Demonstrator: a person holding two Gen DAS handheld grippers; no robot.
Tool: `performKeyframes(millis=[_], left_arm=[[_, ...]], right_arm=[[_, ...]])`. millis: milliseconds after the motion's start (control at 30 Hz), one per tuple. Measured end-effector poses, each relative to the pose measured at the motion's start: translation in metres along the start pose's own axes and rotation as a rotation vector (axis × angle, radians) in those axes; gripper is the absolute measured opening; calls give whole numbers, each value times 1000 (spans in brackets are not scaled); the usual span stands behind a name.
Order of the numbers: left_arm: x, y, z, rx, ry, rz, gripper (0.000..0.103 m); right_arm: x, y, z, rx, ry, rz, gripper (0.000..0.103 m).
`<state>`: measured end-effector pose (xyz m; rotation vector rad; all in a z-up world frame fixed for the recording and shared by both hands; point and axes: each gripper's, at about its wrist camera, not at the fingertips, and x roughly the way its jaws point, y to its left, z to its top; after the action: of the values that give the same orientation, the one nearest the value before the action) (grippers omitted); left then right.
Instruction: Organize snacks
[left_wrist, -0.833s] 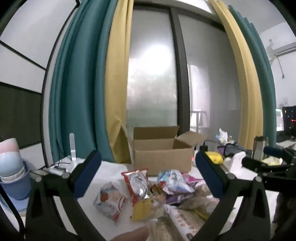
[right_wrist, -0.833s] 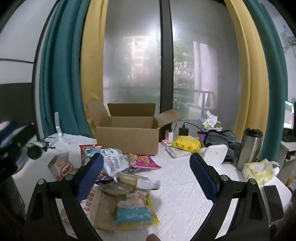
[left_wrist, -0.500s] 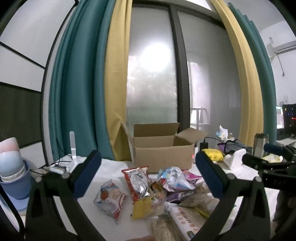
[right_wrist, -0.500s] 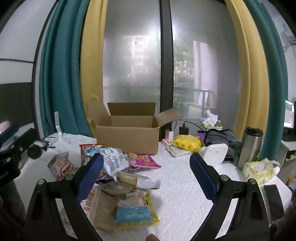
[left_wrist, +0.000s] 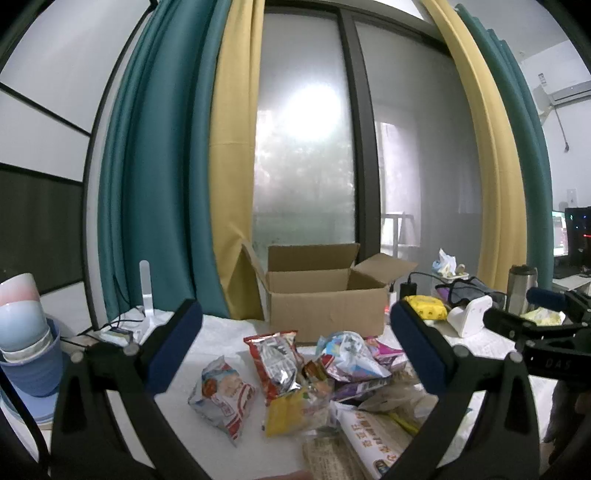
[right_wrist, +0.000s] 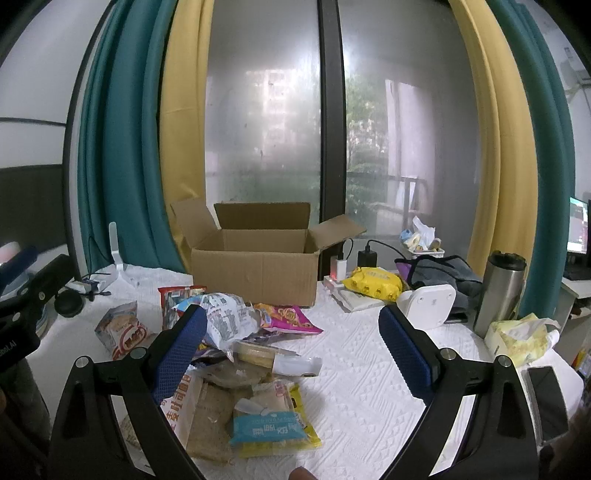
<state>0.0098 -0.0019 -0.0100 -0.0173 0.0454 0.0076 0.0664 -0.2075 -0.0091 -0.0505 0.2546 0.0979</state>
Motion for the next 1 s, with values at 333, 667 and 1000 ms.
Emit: performKeyframes(millis=[333,667,1000], left_arm=[[0,-2,0,1,10,5,103],[1,-3,-1,0,17,6,103],[-2,-5,-1,7,16,8,103]], right_arm=[[0,-1,-3,2,4,2,96],[0,-1,-6,4,11,4,96],[0,0,-6,6,13,4,96]])
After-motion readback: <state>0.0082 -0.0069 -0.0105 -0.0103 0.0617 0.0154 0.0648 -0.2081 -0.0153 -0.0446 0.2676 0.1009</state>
